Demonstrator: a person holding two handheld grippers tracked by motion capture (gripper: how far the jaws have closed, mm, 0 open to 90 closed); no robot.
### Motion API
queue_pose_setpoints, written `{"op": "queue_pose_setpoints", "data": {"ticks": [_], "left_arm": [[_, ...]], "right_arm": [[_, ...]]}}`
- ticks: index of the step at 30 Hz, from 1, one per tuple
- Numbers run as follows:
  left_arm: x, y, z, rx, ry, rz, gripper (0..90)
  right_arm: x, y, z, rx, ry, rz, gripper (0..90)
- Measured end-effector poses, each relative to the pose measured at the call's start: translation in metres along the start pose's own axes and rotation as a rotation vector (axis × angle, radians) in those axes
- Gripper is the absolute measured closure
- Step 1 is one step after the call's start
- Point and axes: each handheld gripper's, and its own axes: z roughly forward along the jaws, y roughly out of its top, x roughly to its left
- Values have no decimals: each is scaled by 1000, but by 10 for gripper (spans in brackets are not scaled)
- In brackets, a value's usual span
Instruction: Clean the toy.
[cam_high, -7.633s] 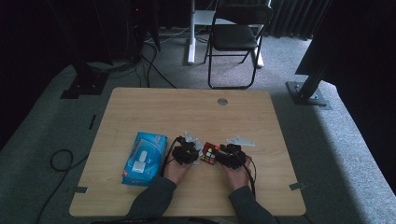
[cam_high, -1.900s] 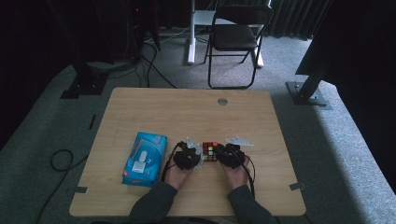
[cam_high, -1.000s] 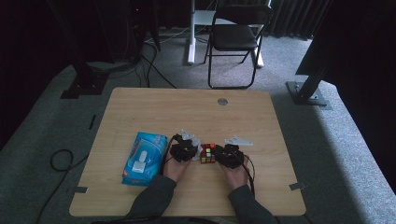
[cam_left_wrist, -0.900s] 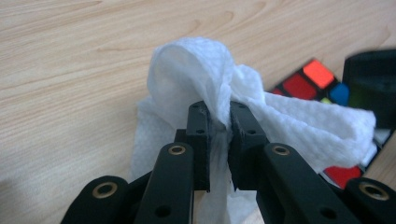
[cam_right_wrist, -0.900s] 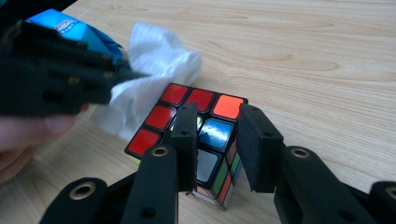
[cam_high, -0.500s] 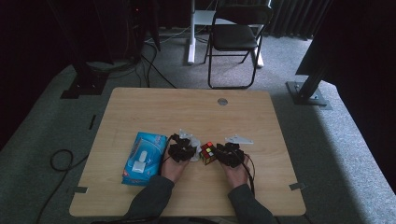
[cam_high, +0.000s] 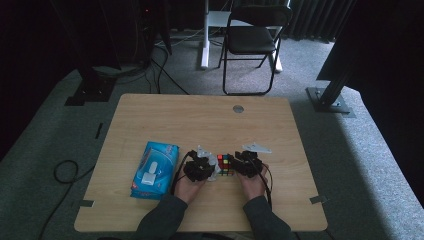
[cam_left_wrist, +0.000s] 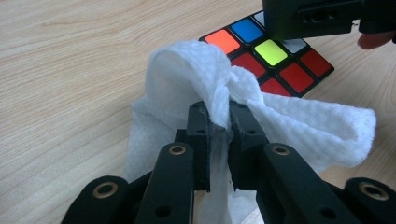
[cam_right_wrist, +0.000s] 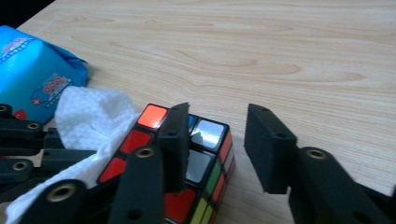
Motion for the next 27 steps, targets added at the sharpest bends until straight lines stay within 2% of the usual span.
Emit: {"op": "queue_pose_setpoints", "data": {"ticks": [7,15,19,27], "left_arm": [[-2,1,2,-1,-1,1,787],[0,2,1,0,6,6,785],[2,5,0,-22,3,-14,785],[4,14,0,-37,9,-12,786]], "right_arm": [[5,-1,-5,9,-9,-19,550],[4,-3,-11,23,-12,-14,580],[3,-3,-12,29,-5,-13,598],[4,-5,-13,41,5,2,625]]}}
